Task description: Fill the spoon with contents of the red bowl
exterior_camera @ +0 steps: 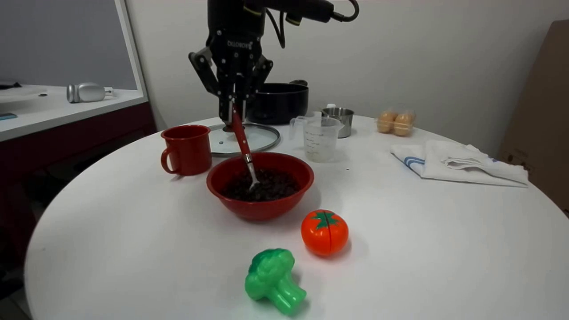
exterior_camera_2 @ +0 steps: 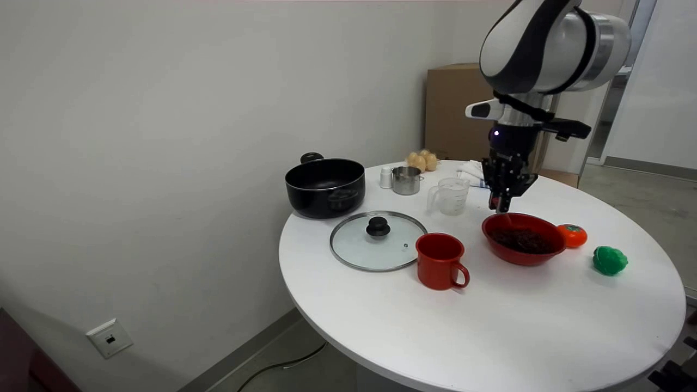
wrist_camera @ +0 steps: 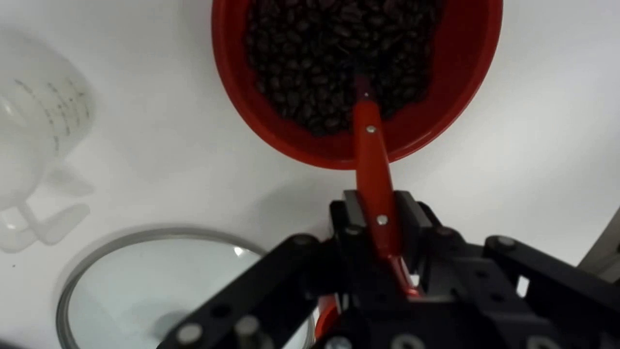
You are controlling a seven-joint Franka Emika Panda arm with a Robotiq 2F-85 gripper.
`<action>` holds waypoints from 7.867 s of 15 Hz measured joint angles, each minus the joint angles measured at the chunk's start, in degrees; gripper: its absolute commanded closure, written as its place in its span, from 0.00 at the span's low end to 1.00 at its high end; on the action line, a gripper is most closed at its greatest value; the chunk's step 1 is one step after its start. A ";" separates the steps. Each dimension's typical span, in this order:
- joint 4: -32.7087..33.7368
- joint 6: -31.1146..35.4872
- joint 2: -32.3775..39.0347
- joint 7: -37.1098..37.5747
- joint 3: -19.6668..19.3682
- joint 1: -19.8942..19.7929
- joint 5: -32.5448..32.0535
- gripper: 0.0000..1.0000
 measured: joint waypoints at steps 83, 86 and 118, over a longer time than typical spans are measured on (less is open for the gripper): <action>-6.09 -7.46 -13.33 33.29 3.05 8.90 -47.84 0.95; -6.26 -7.51 -12.33 33.30 2.87 8.68 -47.41 0.95; 5.57 -0.81 5.98 24.04 3.50 2.09 -22.76 0.48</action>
